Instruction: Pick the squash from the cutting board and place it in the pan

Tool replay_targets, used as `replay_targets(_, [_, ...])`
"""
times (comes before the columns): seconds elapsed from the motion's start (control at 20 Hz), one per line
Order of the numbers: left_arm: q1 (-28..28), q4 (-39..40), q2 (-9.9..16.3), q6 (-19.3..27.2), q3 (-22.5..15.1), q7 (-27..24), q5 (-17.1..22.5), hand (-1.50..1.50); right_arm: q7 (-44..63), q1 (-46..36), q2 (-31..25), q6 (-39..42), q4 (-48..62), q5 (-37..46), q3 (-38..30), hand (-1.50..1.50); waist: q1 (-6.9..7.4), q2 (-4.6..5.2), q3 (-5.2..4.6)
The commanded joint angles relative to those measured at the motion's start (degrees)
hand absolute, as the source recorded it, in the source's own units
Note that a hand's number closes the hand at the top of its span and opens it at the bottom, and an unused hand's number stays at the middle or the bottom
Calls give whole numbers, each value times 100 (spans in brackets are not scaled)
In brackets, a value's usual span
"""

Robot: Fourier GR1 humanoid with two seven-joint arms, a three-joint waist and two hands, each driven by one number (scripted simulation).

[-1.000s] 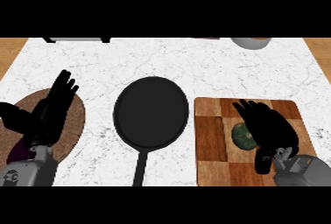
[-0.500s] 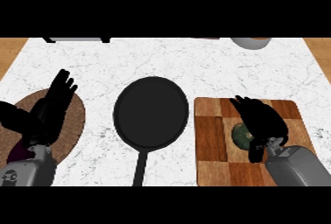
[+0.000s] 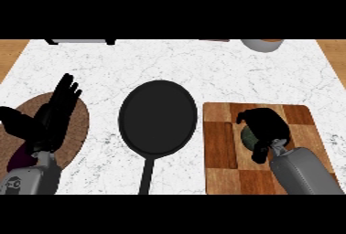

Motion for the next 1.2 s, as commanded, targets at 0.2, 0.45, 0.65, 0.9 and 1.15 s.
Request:
replay_targets(0.2, [86,-153,-90,-69,30,6,-4,0,-670,-39,290,-634,596,372,-44,150,2,12,17])
replay_targets(0.45, [5,-118,118,-235,240,170,122,0,-785,208,269,-668,210,257,-287,150,-16,5,17])
replay_targets(0.65, [135,66,89,-291,264,-166,94,0,637,-7,1486,-769,-143,741,160,150,42,-2,12])
replay_targets(0.9, [-279,155,-178,-199,-168,39,-83,0,2156,-398,1889,-1162,-91,312,1014,150,563,71,13])
replay_targets(1.15, [-268,206,-238,-324,-313,24,-66,0,3692,-1323,1911,-1691,-274,852,1732,150,774,-29,-20])
